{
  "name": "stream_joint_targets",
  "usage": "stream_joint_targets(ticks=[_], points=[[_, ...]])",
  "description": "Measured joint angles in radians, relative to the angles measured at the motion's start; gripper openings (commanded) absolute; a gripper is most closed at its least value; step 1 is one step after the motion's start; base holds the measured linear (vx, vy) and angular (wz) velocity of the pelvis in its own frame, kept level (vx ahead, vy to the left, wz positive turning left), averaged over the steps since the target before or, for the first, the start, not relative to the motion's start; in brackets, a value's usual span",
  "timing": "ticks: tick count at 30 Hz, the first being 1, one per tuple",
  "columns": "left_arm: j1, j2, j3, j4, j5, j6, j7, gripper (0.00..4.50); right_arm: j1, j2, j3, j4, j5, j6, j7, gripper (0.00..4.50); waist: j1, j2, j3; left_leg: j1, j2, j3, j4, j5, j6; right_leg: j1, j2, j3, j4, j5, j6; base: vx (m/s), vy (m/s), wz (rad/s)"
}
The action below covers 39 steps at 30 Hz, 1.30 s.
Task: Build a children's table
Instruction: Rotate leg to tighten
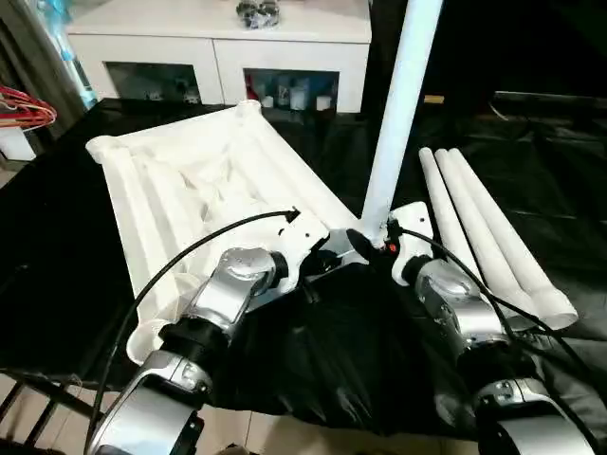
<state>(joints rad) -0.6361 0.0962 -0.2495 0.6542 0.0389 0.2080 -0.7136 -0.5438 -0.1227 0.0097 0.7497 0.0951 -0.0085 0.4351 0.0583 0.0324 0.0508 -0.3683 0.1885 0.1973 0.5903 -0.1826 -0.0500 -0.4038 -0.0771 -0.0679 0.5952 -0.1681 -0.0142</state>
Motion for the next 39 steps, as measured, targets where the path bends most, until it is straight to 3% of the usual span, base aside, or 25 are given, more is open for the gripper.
stream_joint_targets(ticks=[8,23,33,39], points=[[0.025,0.053,-0.006,-0.025,-0.004,-0.053,-0.1,0.0,0.03,-0.05,0.03,-0.02,-0.007,-0.047,0.131,4.02,0.001,0.0,0.0,-0.001,0.001,0.0,-0.002,0.0,0.0,-0.001,0.0,-0.001,0.0,0.0,0.0,0.0,0.0,0.0],[0.114,0.196,-0.045,-0.151,-0.068,-0.103,-0.431,0.0,0.17,-0.243,0.12,-0.238,0.068,-0.029,0.613,4.02,0.029,0.004,0.002,-0.001,0.001,0.001,-0.001,0.0,0.0,-0.001,0.0,-0.001,0.0,-0.001,0.001,0.0,0.0,0.0],[0.127,0.225,-0.06,-0.189,-0.093,-0.068,-0.517,0.0,0.19,-0.256,0.141,-0.306,0.108,0.044,0.696,3.05,0.034,0.004,0.002,-0.002,0.001,0.001,-0.001,0.0,0.0,-0.001,0.0,-0.001,-0.001,-0.001,0.001,0.0,0.0,0.0],[0.128,0.214,-0.059,-0.19,-0.09,-0.061,-0.489,0.0,0.19,-0.24,0.128,-0.299,0.106,0.049,0.661,2.77,0.032,0.004,0.002,-0.002,0.001,0.001,-0.001,0.0,0.0,-0.001,0.0,-0.001,0.0,-0.001,0.001,0.0,0.0,0.0]])
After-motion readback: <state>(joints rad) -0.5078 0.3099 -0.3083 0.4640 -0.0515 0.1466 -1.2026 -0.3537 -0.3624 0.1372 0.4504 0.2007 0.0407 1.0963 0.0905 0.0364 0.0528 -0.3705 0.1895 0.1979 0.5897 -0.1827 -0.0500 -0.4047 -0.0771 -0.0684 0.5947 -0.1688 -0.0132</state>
